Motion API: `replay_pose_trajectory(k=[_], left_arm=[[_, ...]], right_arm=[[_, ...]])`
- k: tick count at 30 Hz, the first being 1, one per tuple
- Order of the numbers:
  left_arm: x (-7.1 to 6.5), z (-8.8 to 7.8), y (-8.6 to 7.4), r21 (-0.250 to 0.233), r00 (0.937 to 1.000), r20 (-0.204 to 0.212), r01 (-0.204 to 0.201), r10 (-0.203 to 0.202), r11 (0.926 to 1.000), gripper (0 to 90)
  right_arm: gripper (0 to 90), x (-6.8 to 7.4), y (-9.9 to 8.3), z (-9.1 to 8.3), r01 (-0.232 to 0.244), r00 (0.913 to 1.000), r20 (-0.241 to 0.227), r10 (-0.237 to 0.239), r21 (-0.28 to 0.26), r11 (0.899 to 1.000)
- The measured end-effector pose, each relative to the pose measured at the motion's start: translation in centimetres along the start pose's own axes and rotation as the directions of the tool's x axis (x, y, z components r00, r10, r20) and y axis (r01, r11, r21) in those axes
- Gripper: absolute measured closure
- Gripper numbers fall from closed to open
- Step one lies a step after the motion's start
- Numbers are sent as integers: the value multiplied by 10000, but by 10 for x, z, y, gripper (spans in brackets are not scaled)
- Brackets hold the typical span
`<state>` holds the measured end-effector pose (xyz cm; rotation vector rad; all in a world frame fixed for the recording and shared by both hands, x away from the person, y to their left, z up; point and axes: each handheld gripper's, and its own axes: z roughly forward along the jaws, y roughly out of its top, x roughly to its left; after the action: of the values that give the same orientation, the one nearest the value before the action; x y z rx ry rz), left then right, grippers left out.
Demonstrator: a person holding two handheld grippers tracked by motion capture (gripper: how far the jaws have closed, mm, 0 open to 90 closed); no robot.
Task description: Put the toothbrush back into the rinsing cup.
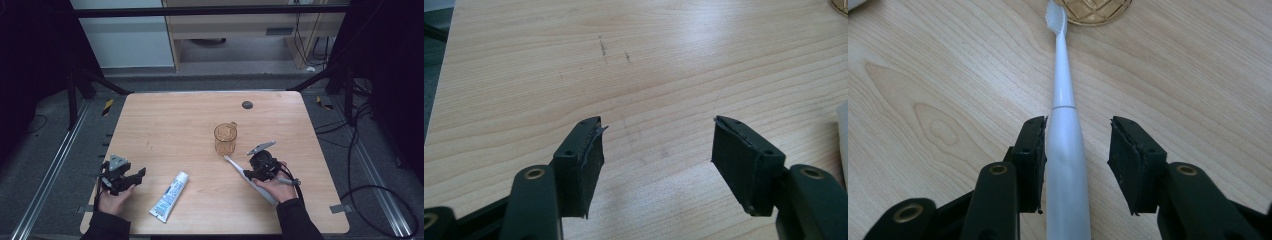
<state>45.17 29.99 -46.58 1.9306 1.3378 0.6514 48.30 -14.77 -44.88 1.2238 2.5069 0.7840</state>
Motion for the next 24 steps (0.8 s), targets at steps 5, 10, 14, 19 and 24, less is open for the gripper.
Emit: replay_pose_trajectory(k=[5, 10, 14, 19, 24], left_arm=[[0, 0, 0, 8, 10000, 3, 10, -10, 10000, 365], [0, 0, 0, 18, 10000, -7, 15, -15, 10000, 365], [0, 0, 0, 23, 10000, 6, 12, -12, 10000, 365], [0, 0, 0, 18, 10000, 9, 21, -21, 10000, 365], [0, 0, 0, 33, 10000, 10, 5, -5, 10000, 365]], right_arm=[[582, 0, 0, 4, 5, 10000, -81, -4, 219, 9998], [582, 1, 1, 8, 53, 9999, -136, -47, 426, 9991], [579, 2, 2, 12, 45, 9999, -156, -36, 572, 9984], [572, 1, 3, 17, 48, 9999, -167, -33, 888, 9960], [570, 0, 1, 20, 66, 9998, -168, -48, 1092, 9940]])
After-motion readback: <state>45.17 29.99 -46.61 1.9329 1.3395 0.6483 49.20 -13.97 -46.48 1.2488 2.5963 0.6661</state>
